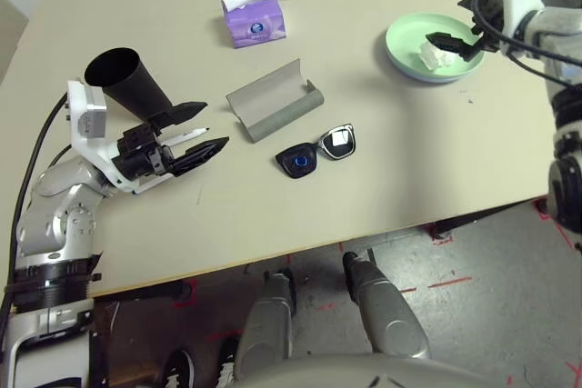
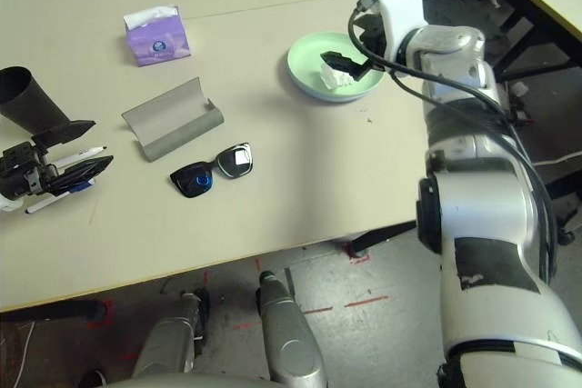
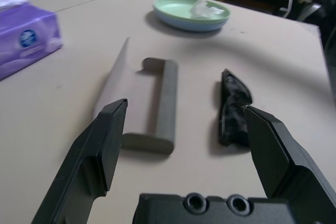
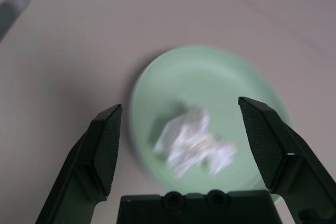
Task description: Organize and tidy the items on the table.
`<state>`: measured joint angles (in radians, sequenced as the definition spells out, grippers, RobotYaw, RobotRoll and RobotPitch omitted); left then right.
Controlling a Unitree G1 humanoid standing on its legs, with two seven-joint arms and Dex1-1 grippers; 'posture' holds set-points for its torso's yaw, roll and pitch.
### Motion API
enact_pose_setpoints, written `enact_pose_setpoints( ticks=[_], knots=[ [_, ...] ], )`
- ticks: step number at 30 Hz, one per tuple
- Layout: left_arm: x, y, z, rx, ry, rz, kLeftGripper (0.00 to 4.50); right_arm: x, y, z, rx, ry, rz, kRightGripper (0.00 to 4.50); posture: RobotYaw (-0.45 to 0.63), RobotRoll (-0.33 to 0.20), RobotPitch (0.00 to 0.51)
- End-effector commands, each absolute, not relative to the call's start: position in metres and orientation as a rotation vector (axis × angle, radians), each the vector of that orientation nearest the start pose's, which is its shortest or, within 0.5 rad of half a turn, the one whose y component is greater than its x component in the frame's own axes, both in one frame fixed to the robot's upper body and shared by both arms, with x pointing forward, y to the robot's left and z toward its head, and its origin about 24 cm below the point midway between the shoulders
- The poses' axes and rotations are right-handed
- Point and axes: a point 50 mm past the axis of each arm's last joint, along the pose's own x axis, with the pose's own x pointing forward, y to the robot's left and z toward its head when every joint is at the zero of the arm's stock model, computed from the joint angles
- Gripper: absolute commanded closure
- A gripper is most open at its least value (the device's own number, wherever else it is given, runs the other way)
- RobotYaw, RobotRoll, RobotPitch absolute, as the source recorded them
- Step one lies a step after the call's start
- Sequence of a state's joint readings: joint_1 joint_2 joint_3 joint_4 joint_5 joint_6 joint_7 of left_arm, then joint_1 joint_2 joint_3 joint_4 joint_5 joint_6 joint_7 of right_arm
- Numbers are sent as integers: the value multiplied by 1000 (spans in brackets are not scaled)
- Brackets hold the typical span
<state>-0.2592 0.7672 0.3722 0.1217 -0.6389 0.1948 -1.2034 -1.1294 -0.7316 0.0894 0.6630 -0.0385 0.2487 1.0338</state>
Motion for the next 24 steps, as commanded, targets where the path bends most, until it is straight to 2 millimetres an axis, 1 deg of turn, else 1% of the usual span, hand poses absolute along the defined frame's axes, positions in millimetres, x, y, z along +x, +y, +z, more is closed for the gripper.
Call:
enact_pose_setpoints(
  ticks=[1, 6, 10, 12, 15, 19, 24],
  knots=[
    [248, 307, 180, 172, -128, -882, 0, 358, -229, 280, -676, 112, 751, 21, -187, 0, 276],
    [235, 318, 184, 205, -108, -871, 0, 340, -215, 279, -689, 146, 858, 21, -165, 0, 277],
    [224, 323, 183, 222, -91, -867, 0, 332, -201, 280, -710, 148, 924, 21, -156, 0, 273],
    [219, 326, 183, 228, -82, -863, 0, 328, -191, 281, -733, 139, 957, 21, -155, 0, 271],
    [215, 327, 182, 238, -77, -863, 0, 322, -171, 283, -800, 113, 989, 21, -151, 0, 266],
    [216, 324, 182, 242, -89, -868, 0, 312, -143, 290, -837, 87, 1039, 21, -149, 0, 261],
    [218, 318, 178, 235, -96, -879, 0, 305, -119, 303, -908, 91, 1069, 21, -157, 0, 256]
  ],
)
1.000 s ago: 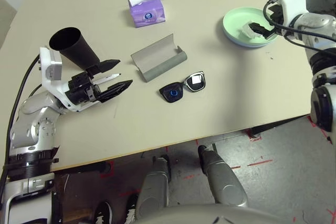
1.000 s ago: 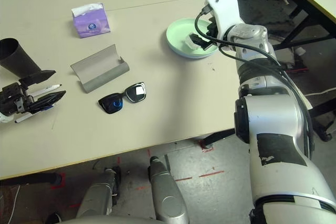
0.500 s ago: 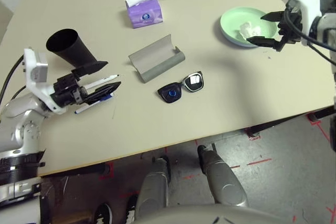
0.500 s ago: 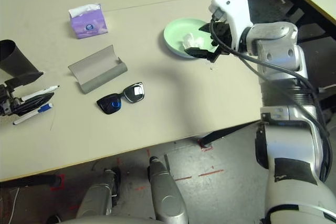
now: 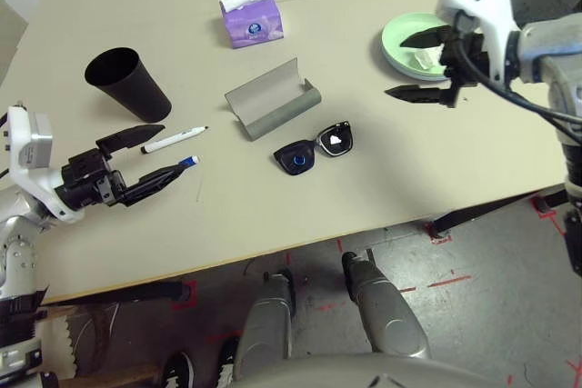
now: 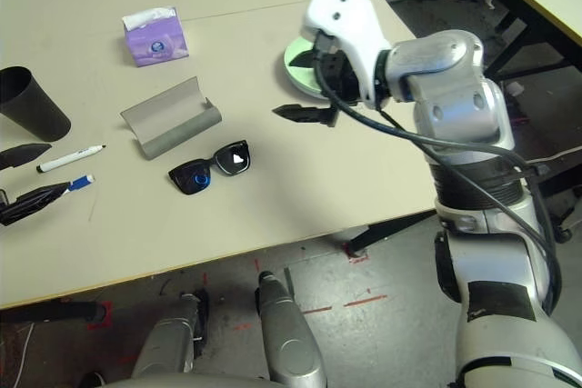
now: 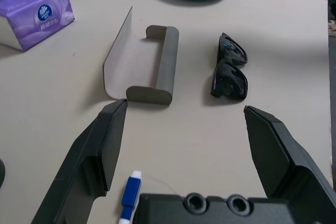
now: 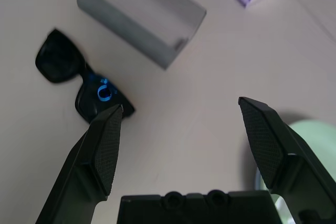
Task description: Organize and tidy the items on the table.
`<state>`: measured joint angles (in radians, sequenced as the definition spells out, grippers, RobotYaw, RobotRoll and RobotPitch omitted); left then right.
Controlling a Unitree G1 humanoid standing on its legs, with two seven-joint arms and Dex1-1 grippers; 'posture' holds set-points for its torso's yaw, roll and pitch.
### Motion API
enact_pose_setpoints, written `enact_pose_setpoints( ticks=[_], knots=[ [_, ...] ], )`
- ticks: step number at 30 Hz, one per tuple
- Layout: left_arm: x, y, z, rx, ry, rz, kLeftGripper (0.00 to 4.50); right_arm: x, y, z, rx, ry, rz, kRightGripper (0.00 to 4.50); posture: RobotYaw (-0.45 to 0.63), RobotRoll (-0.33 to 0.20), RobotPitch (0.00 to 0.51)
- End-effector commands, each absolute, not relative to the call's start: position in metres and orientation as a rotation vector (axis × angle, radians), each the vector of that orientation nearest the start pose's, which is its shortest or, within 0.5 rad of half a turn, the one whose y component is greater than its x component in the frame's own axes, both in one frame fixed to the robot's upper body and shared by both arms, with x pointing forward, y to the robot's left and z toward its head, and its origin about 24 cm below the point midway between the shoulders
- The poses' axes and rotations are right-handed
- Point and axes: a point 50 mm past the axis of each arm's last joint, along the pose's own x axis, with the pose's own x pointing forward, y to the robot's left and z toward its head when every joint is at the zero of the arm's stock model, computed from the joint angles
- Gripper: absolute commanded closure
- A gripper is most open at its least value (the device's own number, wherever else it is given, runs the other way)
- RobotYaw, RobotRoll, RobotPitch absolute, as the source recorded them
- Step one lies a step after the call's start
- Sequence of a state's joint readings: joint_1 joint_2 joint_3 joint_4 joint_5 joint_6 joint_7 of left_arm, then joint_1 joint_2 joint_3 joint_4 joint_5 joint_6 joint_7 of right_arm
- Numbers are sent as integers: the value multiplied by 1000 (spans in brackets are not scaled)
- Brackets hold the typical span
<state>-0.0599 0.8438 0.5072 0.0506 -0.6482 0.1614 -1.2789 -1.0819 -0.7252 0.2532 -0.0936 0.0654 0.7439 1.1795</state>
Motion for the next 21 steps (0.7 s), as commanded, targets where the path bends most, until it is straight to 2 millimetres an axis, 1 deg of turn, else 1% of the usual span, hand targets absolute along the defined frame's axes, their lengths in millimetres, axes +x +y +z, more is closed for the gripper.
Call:
enact_pose_setpoints(
  ticks=[1, 3, 5, 8, 11, 19, 21],
  knots=[
    [219, 318, 178, 234, -97, -880, 0, 304, -114, 303, -926, 98, 1078, 21, -157, 0, 256],
    [220, 316, 178, 232, -100, -882, 0, 302, -106, 301, -938, 117, 1101, 21, -156, 0, 254],
    [221, 315, 178, 230, -101, -884, 0, 299, -96, 295, -939, 144, 1138, 21, -158, 0, 253],
    [223, 313, 178, 228, -102, -886, 0, 298, -84, 279, -986, 177, 1172, 21, -160, 0, 251],
    [224, 313, 178, 226, -103, -889, 0, 299, -77, 268, -1037, 208, 1185, 21, -160, 0, 248],
    [224, 312, 178, 226, -98, -889, 0, 303, -57, 261, -1126, 232, 1217, 21, -161, 0, 253],
    [224, 313, 178, 224, -97, -891, 0, 305, -48, 259, -1132, 230, 1226, 21, -159, 0, 255]
  ],
)
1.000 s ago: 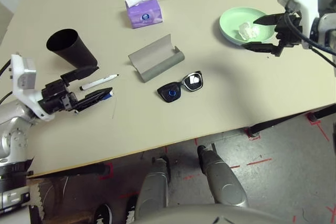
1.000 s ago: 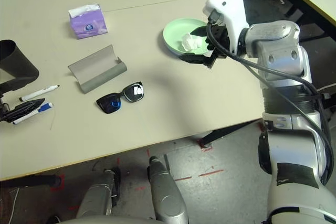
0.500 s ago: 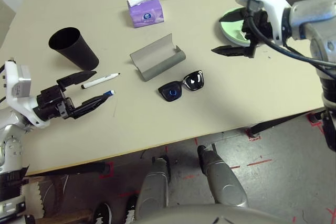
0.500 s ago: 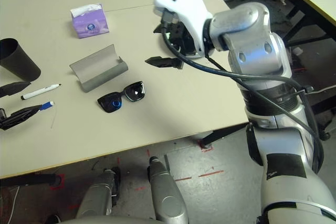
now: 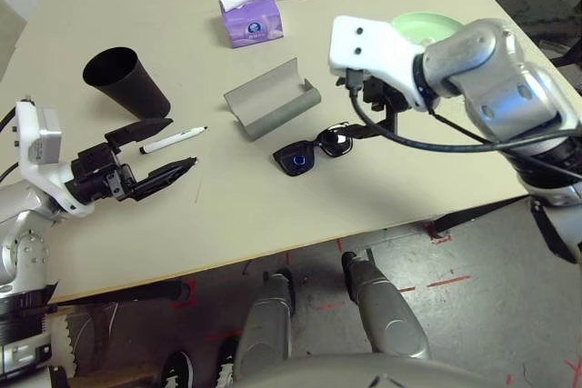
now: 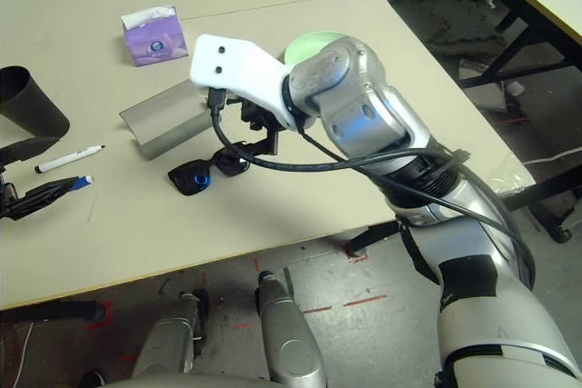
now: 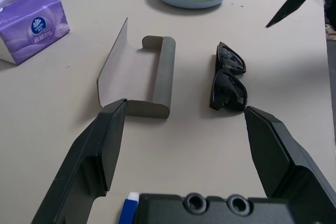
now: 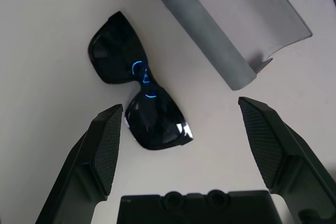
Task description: Organize and tidy the items on the table.
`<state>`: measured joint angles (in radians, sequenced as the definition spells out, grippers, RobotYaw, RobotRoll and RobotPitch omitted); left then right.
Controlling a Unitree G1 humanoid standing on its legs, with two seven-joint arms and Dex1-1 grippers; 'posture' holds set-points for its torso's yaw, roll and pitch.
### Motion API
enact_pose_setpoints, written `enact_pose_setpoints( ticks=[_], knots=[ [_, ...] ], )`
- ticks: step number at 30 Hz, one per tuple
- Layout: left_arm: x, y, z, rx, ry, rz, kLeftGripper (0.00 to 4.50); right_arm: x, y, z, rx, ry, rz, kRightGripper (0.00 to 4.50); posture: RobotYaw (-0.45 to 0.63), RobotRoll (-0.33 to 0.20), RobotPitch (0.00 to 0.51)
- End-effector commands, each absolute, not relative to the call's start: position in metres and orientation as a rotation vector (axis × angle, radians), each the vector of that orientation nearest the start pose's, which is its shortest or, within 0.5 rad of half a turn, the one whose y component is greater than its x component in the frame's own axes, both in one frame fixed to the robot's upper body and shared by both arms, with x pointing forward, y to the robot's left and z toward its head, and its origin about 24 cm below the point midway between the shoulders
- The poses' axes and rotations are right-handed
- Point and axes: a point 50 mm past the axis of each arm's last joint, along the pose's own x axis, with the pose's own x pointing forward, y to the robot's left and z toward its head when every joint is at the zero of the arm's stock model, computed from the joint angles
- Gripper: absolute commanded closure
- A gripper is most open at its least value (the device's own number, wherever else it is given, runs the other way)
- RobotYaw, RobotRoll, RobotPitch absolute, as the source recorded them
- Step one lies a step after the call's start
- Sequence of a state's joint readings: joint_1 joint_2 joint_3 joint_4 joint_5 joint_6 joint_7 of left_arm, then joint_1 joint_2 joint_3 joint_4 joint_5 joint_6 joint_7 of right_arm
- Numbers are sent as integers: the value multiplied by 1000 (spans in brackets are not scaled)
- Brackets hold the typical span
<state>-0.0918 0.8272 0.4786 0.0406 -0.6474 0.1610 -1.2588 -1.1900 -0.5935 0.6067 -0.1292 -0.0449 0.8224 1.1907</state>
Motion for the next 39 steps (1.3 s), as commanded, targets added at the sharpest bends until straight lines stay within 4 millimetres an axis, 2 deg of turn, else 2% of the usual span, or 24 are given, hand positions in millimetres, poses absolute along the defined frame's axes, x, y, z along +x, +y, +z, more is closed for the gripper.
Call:
enact_pose_setpoints(
  ticks=[1, 4, 14, 23, 39],
  knots=[
    [224, 313, 178, 223, -96, -891, 0, 306, -43, 258, -1133, 227, 1233, 21, -160, 0, 256],
    [223, 314, 177, 222, -93, -891, 0, 308, -32, 254, -1129, 221, 1249, 21, -157, 0, 259],
    [221, 317, 177, 224, -90, -879, 0, 314, -9, 224, -1129, 254, 1311, 21, -145, 0, 263],
    [220, 316, 179, 224, -93, -872, 0, 317, -12, 197, -1127, 297, 1332, 21, -144, 0, 266],
    [219, 313, 181, 224, -97, -860, 0, 326, -8, 187, -1145, 228, 1357, 21, -132, 0, 268]
  ],
)
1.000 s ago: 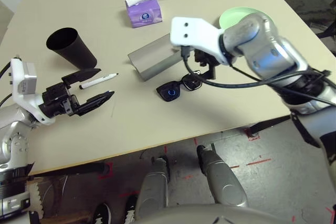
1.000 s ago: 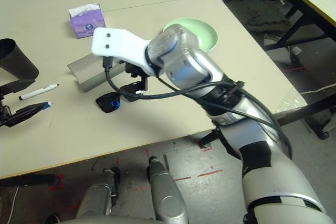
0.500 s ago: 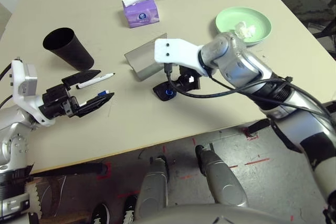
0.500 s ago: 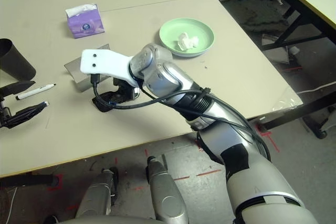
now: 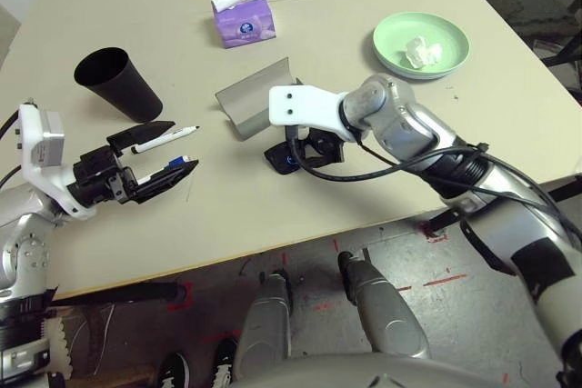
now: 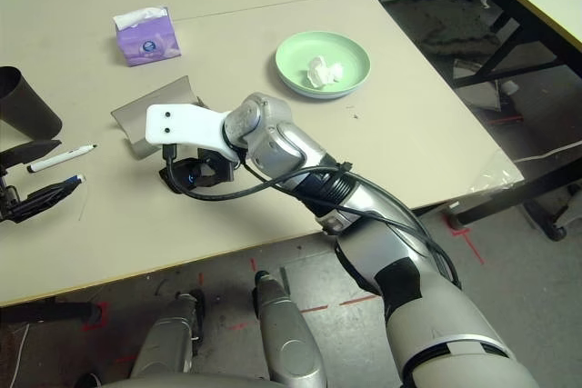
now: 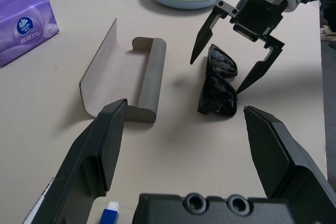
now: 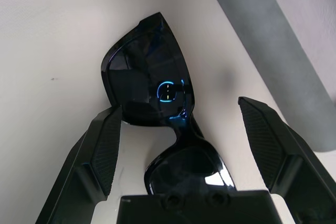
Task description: Organize and tidy the items on the table.
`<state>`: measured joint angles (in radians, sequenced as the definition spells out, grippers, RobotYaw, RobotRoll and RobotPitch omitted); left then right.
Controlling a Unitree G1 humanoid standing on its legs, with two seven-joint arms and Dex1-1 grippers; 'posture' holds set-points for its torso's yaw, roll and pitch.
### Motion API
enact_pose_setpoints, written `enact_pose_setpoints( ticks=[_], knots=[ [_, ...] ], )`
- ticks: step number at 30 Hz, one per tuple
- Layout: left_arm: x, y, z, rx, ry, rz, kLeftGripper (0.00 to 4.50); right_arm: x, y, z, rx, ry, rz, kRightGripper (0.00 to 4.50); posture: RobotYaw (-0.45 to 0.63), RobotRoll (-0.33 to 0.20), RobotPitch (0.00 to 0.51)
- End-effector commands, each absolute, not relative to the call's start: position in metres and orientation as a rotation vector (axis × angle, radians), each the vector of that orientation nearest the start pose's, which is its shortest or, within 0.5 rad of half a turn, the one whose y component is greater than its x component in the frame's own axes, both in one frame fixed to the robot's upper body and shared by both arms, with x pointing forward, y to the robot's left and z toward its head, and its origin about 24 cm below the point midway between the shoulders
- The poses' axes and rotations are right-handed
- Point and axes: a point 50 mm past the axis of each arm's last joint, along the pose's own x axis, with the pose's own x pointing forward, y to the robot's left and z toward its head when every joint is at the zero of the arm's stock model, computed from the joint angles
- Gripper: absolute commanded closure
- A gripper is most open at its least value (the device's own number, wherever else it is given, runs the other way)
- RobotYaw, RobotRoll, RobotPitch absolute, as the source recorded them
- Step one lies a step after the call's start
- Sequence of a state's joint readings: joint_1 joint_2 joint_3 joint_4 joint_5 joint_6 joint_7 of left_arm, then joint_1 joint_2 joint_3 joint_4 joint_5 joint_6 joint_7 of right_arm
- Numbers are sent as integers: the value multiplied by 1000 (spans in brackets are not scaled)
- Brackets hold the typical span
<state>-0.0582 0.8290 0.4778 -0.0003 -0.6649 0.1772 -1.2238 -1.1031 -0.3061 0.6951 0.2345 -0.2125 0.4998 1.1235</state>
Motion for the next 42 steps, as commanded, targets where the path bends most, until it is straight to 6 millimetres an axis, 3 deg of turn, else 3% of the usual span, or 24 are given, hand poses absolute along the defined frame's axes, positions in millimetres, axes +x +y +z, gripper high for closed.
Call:
enact_pose_setpoints(
  ticks=[1, 15, 31, 35, 38, 42],
  knots=[
    [218, 313, 181, 224, -97, -859, 0, 326, -9, 186, -1147, 229, 1360, 21, -132, 0, 268],
    [219, 313, 178, 214, -91, -867, 0, 323, -32, 179, -1189, 307, 1388, 21, -145, 0, 269],
    [217, 316, 175, 210, -86, -863, 0, 325, -29, 183, -1198, 284, 1392, 21, -132, 0, 268],
    [216, 317, 174, 209, -88, -863, 0, 325, -28, 184, -1183, 289, 1401, 918, -132, 0, 267],
    [216, 317, 174, 208, -90, -864, 0, 324, -28, 185, -1177, 288, 1402, 2155, -133, 0, 266],
    [216, 316, 174, 206, -92, -864, 0, 324, -27, 186, -1175, 284, 1405, 3470, -131, 0, 264]
  ],
)
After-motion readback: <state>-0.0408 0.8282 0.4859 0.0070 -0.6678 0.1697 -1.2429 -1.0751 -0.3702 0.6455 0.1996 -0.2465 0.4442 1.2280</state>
